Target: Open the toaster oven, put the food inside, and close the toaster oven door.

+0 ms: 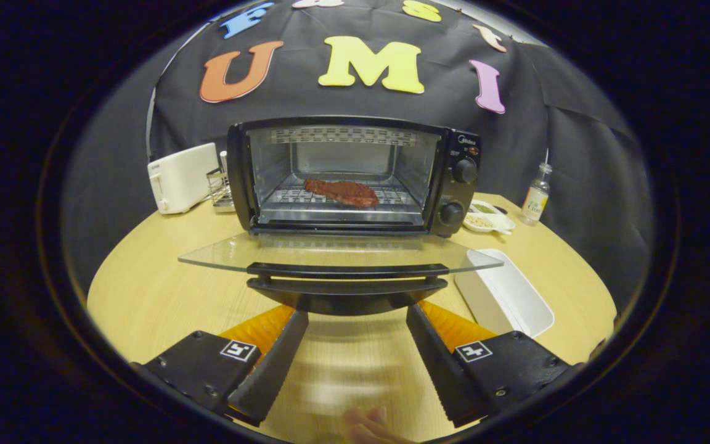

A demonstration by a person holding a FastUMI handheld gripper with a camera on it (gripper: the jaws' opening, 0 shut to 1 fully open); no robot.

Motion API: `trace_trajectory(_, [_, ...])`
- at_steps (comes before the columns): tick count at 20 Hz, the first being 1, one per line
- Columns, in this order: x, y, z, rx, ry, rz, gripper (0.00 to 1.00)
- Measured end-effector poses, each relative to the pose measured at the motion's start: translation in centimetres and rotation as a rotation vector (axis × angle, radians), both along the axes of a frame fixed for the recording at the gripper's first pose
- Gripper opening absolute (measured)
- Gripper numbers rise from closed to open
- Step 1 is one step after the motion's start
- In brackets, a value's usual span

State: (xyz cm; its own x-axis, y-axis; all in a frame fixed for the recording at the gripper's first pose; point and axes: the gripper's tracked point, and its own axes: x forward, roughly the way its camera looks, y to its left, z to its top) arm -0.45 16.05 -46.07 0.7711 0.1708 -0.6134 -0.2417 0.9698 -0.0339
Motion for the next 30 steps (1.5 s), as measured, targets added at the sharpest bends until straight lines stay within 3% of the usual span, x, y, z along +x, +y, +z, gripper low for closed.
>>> trace_trajectory(21, [9.4,1.2,11.3,0.041,-0.221,-0.005,1.00])
trace_trajectory(26, [5.9,-0.2,18.5,0.088,-0.334,0.032,1.00])
trace_trajectory(30, [1.4,-3.3,25.1,0.123,-0.426,0.006,1.00])
